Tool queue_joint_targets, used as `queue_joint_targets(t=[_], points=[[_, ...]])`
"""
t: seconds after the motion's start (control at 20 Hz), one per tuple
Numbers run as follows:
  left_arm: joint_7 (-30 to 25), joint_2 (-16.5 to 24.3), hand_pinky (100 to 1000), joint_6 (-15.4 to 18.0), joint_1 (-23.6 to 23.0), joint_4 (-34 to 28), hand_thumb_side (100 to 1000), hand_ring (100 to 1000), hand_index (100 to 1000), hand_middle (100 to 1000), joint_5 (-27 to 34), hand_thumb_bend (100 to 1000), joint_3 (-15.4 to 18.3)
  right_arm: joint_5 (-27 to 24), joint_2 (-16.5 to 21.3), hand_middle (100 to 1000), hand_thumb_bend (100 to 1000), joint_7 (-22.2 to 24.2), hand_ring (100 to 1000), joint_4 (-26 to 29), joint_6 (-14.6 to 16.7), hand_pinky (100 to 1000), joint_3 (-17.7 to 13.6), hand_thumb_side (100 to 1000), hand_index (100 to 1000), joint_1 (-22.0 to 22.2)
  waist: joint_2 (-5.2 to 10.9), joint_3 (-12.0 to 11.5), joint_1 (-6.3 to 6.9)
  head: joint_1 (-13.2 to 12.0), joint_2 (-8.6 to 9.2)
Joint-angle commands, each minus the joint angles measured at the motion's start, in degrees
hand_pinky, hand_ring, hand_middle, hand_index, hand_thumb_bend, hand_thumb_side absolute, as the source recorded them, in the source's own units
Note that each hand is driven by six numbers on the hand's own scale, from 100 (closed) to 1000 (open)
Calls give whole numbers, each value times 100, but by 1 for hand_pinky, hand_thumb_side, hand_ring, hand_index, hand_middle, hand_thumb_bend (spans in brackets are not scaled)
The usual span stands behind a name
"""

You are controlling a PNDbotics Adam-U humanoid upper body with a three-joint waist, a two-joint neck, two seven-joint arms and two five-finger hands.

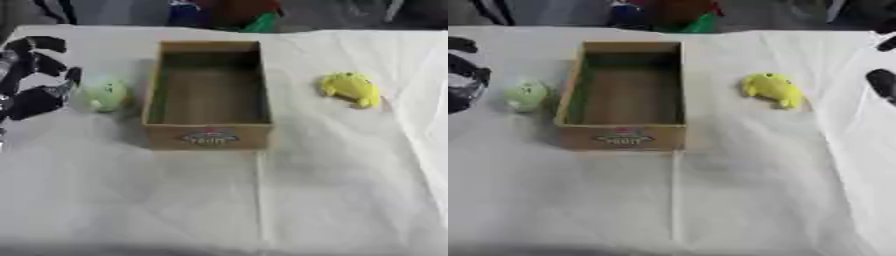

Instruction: Pick up objects on the table and place them in the box.

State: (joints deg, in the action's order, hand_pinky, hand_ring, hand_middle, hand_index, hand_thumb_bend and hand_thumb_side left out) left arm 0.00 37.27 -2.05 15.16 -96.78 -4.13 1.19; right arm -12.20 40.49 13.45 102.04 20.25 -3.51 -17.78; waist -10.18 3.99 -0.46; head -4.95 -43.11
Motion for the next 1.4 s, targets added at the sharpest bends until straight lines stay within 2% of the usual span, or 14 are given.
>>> queue_joint_targets(t=[0.05, 0.2, 0.4, 0.6, 0.8, 0.85, 1.05, 1.15, 1.4], points=[[-27, 239, 660, -53, 106, -19, 150, 642, 797, 718, -160, 259, 30, 42, 112, 782, 413, 10, 733, 32, 1, 632, -53, 186, 808, -48, 84, 11, 8, -17, 71], [-56, 419, 669, -124, 204, 21, 148, 648, 795, 715, -467, 287, 11, 42, 116, 782, 413, 10, 733, 29, -1, 632, -54, 186, 808, -46, 91, 22, 11, -19, 84], [-381, 897, 700, -170, 454, 146, 165, 677, 806, 727, -1147, 402, -160, 29, 130, 781, 413, 19, 733, 61, 5, 632, -48, 187, 808, -10, 107, 50, 24, -44, 89], [-1076, 1350, 719, -63, 879, 515, 175, 698, 821, 738, -1672, 469, -479, 14, 130, 781, 414, 48, 733, 66, -1, 633, -25, 189, 809, -11, 133, 90, 34, -72, 94], [-1827, 1590, 739, 228, 1369, 977, 193, 719, 836, 749, -2109, 580, -811, 4, 122, 781, 414, 83, 733, 59, -4, 633, -2, 192, 809, -18, 155, 144, 34, -79, 95], [-2002, 1617, 745, 317, 1472, 1063, 197, 725, 841, 750, -2226, 612, -896, 2, 123, 781, 414, 91, 733, 58, -3, 633, 2, 193, 809, -19, 157, 155, 35, -83, 91], [-2480, 1509, 743, 566, 1821, 1451, 194, 723, 838, 729, -2580, 613, -1091, -3, 112, 781, 415, 109, 732, 42, -8, 633, 10, 195, 809, -17, 160, 172, 40, -92, 82], [-2546, 1396, 736, 629, 1940, 1663, 187, 713, 832, 717, -2660, 577, -1140, -6, 103, 780, 415, 123, 731, 37, -10, 633, 17, 195, 809, -19, 160, 173, 40, -85, 88], [-2487, 1049, 737, 707, 2200, 2301, 185, 715, 830, 723, -3018, 562, -1249, -14, 77, 776, 415, 141, 731, 24, -17, 633, 22, 196, 809, -15, 168, 176, 39, -77, 100]])
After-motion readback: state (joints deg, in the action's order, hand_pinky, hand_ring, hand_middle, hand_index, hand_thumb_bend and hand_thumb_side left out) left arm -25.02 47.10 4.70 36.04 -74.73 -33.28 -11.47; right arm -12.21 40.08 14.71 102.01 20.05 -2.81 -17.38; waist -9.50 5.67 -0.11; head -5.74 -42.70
